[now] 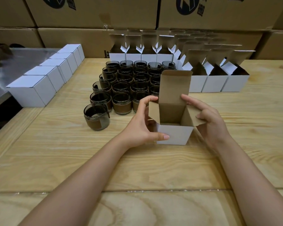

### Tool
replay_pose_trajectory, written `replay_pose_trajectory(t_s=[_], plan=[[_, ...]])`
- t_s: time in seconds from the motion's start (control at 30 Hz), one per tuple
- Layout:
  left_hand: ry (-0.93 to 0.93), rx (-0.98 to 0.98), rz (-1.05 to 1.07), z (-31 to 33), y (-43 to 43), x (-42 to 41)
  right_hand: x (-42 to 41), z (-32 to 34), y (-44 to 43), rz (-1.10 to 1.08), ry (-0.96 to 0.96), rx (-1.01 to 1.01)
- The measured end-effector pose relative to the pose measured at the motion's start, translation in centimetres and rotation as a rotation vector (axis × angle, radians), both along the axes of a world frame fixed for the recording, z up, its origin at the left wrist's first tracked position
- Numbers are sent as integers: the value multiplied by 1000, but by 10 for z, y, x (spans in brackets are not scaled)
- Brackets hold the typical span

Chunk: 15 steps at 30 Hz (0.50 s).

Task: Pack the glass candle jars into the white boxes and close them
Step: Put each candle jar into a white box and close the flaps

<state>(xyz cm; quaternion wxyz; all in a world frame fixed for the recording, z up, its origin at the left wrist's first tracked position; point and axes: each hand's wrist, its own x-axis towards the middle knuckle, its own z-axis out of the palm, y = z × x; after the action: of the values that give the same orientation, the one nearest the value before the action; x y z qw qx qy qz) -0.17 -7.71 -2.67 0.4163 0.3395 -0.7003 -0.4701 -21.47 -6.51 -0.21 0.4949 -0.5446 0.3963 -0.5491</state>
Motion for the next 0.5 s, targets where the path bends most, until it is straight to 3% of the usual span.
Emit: replay_pose_trajectory(t_s=[0.33, 0.43, 0.5], plan=[[-32, 44, -44, 0, -2, -2, 3, 5, 2, -10, -4, 93], [-26, 43, -61, 0, -1, -1, 3, 10, 5, -27, 77, 79], [-24, 46, -66, 1, 0, 0, 5, 16, 9, -160, 217, 9]])
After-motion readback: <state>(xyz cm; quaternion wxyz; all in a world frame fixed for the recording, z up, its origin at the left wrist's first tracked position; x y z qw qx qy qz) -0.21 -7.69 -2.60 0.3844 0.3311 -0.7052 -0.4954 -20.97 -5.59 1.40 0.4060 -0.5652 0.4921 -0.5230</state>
